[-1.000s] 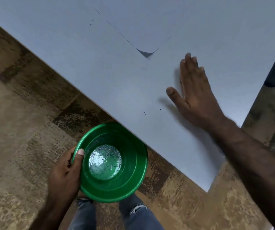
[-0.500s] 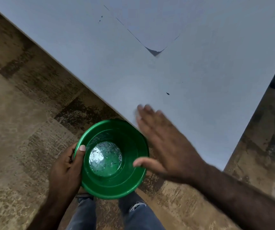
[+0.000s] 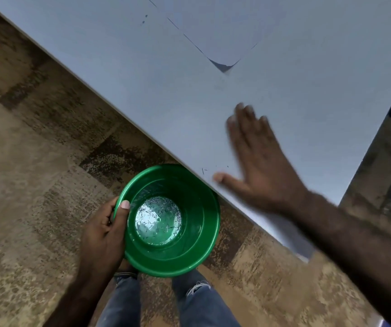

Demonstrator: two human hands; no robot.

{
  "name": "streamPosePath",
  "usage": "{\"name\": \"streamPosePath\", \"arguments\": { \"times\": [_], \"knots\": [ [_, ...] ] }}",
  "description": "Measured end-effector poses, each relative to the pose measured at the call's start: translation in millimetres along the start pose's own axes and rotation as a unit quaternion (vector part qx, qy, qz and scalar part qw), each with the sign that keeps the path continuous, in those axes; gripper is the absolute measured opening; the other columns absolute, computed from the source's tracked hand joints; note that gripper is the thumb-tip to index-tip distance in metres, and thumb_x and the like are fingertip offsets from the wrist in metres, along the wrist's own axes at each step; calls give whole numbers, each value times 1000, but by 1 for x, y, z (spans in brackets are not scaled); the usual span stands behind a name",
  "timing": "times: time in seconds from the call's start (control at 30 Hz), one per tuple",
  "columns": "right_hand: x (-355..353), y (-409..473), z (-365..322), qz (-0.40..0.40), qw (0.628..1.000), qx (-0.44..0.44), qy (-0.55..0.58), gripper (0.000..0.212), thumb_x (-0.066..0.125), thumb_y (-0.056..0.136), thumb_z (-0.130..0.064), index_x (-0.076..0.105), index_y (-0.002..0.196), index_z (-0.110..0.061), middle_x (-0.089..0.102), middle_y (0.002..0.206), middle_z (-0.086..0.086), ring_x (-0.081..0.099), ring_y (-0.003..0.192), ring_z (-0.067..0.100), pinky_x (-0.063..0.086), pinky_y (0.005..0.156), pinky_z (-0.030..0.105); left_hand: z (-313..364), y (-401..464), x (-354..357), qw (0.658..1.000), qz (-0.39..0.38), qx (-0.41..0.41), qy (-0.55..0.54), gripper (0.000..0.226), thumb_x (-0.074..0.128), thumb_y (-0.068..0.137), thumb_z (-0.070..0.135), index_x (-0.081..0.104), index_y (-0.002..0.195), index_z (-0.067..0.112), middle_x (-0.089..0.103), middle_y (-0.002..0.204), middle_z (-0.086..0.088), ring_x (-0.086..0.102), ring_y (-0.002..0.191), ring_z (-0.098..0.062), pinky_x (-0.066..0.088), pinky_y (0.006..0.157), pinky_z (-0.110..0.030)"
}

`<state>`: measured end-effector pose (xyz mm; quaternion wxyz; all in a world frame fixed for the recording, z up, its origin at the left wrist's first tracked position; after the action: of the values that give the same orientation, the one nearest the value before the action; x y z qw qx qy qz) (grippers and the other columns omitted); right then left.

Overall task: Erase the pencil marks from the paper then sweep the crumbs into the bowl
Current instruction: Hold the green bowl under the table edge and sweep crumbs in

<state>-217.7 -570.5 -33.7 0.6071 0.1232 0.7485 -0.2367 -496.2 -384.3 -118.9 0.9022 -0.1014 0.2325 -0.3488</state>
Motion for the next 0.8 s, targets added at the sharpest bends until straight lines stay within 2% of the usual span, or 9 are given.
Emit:
{"name": "streamPosePath", "arguments": {
  "times": [0.1,0.23,0.33,0.4,0.5,0.6,0.7,0.8],
  "knots": [
    [13,-29,-59,-20,997,-76,2,114,32,97,-86,0,169,-4,-14,178,19,-11,167,32,3,135,53,-4,1,-1,1000,0,-13,-5,24,53,103,56,73,116,55,80,104,12,76,91,-9,62,78,-39],
    [16,-58,-103,-26,984,-171,49,110,50,98,-80,17,169,-3,2,180,17,1,168,29,17,135,54,-4,5,-1,1000,-10,-16,-6,32,52,103,58,75,120,44,80,103,11,75,89,-8,63,77,-42],
    [3,-53,-91,24,977,-169,127,92,59,103,-63,31,165,-1,19,177,16,14,167,27,22,135,51,-2,7,-1,1000,-14,-16,-8,31,52,104,57,74,121,45,80,103,12,75,89,-9,62,78,-44],
    [-7,-38,-62,84,981,-117,127,80,53,109,-55,34,163,0,25,175,18,20,166,27,21,135,51,-1,8,-1,1000,-14,-15,-7,27,52,105,55,74,120,50,80,102,13,76,88,-8,61,76,-41],
    [-18,-11,-2,126,989,6,76,79,38,112,-57,25,166,0,18,177,18,14,167,29,17,135,55,2,8,0,1000,-8,-15,-8,22,53,106,50,73,116,53,80,102,13,75,85,-6,62,76,-41],
    [-12,6,29,49,993,93,55,97,20,105,-76,1,170,-6,-8,180,12,-10,168,24,3,137,53,3,8,2,1000,-8,-16,-11,24,54,105,50,73,120,52,80,104,13,77,90,-11,64,81,-46],
    [1,5,3,14,999,52,3,107,19,101,-84,-7,169,-6,-16,178,15,-15,167,28,4,136,58,3,9,3,1000,-12,-10,-6,25,53,106,49,72,122,47,80,107,15,76,93,-9,63,82,-43],
    [14,-11,-54,-3,1000,-13,-7,115,31,98,-86,-4,169,-3,-15,177,20,-12,167,34,8,135,62,6,10,3,1000,-17,-6,-7,22,53,107,47,72,116,53,78,104,18,74,89,-3,60,74,-28]
  ]
}}
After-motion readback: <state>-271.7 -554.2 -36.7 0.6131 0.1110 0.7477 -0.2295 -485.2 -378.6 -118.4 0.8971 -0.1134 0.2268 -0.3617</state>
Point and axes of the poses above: each hand's wrist, its own y-axis towards the middle knuckle, its own x-axis out of the palm, z = x × y, the point moved 3 cm from there along y, towards the middle knuckle
